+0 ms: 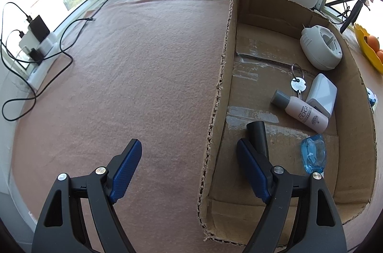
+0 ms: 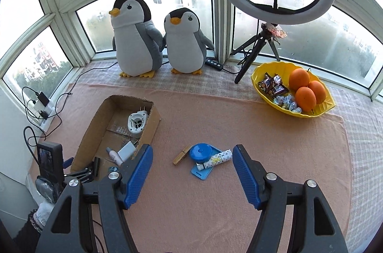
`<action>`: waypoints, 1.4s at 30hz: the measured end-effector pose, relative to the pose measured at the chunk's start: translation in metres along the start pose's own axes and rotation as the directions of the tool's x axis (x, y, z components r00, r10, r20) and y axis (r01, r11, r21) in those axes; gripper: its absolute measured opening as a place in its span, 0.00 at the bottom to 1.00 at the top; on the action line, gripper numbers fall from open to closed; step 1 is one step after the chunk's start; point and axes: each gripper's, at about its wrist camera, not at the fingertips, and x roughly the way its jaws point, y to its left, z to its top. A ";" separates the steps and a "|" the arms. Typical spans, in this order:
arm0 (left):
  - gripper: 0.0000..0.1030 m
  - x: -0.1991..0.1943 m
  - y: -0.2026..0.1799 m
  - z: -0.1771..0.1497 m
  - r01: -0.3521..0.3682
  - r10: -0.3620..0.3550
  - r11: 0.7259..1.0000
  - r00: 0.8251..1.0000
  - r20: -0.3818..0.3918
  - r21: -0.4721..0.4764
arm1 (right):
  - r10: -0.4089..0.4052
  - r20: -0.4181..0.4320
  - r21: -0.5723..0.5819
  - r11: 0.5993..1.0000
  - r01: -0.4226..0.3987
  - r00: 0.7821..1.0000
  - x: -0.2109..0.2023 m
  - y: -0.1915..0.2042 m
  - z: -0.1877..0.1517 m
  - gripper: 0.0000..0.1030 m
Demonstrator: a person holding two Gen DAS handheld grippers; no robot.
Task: Organize rigid objects
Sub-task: 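Move the right tool to the blue round tape measure and grasp it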
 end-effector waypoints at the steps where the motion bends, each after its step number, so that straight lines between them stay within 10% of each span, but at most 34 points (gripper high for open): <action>1: 0.81 0.000 0.000 0.000 0.000 0.000 1.000 1.000 0.000 0.000 | 0.003 -0.005 0.009 1.000 -0.003 1.000 0.004 -0.003 -0.003 0.63; 42: 0.81 0.003 0.004 0.001 0.007 -0.009 0.998 1.000 -0.028 -0.063 | 0.046 -0.238 -0.232 0.967 -0.102 0.970 0.182 0.000 -0.023 0.63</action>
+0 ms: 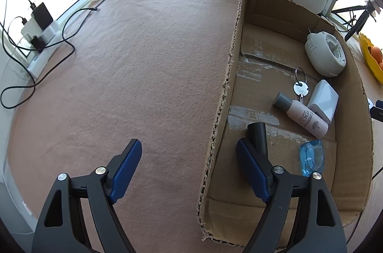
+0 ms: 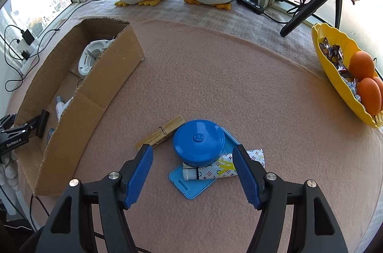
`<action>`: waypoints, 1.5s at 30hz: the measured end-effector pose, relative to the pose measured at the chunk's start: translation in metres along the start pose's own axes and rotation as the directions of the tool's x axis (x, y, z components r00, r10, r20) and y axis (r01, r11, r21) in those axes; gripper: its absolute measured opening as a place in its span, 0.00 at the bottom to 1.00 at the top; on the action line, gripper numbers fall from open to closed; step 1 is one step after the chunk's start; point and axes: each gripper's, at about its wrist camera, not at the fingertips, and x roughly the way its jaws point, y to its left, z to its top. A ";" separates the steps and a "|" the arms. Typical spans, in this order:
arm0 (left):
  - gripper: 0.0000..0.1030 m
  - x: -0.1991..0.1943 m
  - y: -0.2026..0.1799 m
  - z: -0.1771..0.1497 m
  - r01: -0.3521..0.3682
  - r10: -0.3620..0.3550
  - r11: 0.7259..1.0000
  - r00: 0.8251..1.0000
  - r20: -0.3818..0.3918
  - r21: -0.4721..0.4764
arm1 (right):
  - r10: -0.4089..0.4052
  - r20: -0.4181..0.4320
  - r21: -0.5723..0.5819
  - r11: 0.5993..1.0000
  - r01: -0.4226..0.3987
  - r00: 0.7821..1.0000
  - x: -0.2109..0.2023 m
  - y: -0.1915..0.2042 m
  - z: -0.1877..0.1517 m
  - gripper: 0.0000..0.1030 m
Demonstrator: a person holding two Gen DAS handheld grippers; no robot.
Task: Organize rigid objects
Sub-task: 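Move the right tool to the blue round tape measure and grasp it, then carry the blue tape measure into the box and release it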
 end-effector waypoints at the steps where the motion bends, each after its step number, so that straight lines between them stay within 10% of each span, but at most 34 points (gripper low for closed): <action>1: 0.81 0.000 0.000 0.000 0.000 0.000 1.000 1.000 0.000 0.000 | 0.000 -0.001 -0.004 1.000 0.000 1.000 0.001 0.001 0.001 0.63; 45: 0.81 0.001 0.001 0.001 0.006 -0.006 1.000 1.000 -0.002 -0.004 | -0.065 0.002 -0.029 0.997 0.065 0.998 -0.011 0.004 0.015 0.45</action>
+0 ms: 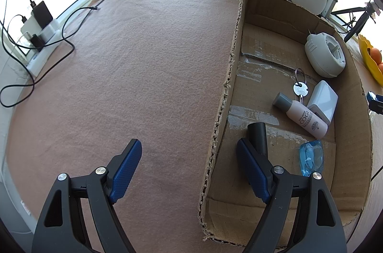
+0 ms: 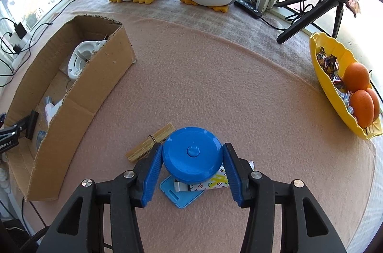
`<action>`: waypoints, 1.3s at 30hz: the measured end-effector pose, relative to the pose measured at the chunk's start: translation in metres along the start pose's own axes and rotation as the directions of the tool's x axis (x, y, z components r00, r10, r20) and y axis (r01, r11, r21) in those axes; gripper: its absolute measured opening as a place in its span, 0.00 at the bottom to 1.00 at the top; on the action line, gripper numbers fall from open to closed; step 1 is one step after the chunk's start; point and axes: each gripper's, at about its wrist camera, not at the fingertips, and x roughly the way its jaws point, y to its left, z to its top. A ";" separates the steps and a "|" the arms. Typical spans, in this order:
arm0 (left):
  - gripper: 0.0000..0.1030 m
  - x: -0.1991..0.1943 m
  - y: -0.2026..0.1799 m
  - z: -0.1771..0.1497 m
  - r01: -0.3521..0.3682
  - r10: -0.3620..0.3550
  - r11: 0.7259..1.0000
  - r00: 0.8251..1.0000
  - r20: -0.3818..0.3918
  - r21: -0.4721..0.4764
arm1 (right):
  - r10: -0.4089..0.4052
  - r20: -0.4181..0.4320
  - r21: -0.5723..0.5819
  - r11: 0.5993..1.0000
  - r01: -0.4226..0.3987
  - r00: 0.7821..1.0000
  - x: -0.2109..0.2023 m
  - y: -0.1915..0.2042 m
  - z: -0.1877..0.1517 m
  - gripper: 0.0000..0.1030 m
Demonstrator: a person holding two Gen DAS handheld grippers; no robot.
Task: Organize rigid objects
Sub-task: 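Carry the blue tape measure into the box and release it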
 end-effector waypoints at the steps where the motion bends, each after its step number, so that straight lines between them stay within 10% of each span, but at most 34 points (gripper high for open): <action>1: 0.81 0.000 0.000 0.000 0.000 0.000 1.000 1.000 0.000 0.000 | 0.005 0.012 0.000 1.000 -0.005 1.000 -0.004 0.003 0.000 0.45; 39: 0.81 -0.003 -0.003 -0.003 -0.006 0.006 1.000 1.000 0.022 0.017 | 0.190 0.121 -0.244 0.957 -0.156 0.974 -0.051 0.166 -0.003 0.45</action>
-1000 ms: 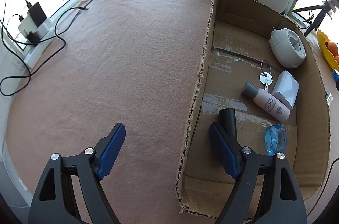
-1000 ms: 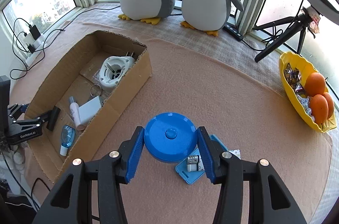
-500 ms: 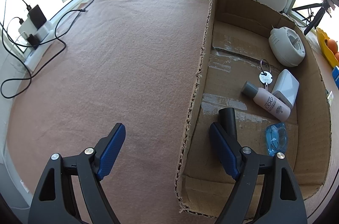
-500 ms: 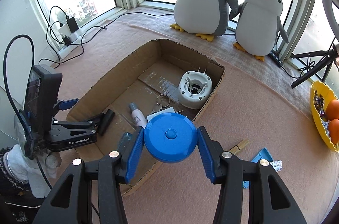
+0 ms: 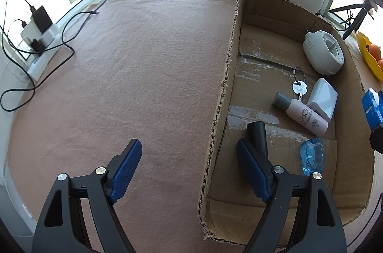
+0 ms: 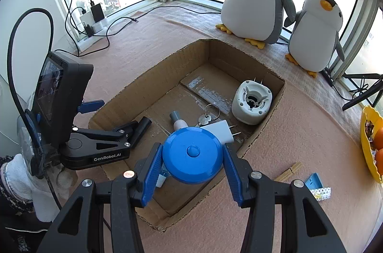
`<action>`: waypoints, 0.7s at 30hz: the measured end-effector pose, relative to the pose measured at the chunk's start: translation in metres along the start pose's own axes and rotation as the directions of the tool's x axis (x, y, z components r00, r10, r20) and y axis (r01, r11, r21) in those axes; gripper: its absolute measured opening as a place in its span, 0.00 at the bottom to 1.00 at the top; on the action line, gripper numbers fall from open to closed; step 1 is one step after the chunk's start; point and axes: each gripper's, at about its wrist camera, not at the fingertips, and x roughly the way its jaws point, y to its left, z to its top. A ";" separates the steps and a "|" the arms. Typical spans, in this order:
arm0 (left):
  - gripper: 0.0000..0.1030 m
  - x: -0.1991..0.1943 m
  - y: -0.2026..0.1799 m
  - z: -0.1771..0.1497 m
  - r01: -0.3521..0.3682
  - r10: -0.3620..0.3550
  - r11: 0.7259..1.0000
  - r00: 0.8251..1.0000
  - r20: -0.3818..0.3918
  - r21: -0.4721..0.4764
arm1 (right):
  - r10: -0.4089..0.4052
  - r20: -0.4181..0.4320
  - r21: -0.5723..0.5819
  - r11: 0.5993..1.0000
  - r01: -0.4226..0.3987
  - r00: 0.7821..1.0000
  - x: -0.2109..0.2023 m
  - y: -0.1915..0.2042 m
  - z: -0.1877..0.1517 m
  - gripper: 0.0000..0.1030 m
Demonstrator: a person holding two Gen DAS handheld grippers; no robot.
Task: Organize rigid objects
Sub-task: 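Carry the blue tape measure into the box and release it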
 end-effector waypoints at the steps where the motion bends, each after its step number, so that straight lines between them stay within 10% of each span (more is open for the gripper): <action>1: 0.81 0.000 0.000 0.000 -0.001 0.001 1.000 1.000 0.001 0.001 | 0.002 -0.001 0.001 1.000 -0.002 1.000 0.001 0.001 0.000 0.45; 21: 0.81 0.000 0.001 0.000 0.005 -0.005 1.000 1.000 0.001 -0.003 | -0.003 -0.012 -0.016 1.000 0.003 1.000 0.010 0.010 -0.002 0.51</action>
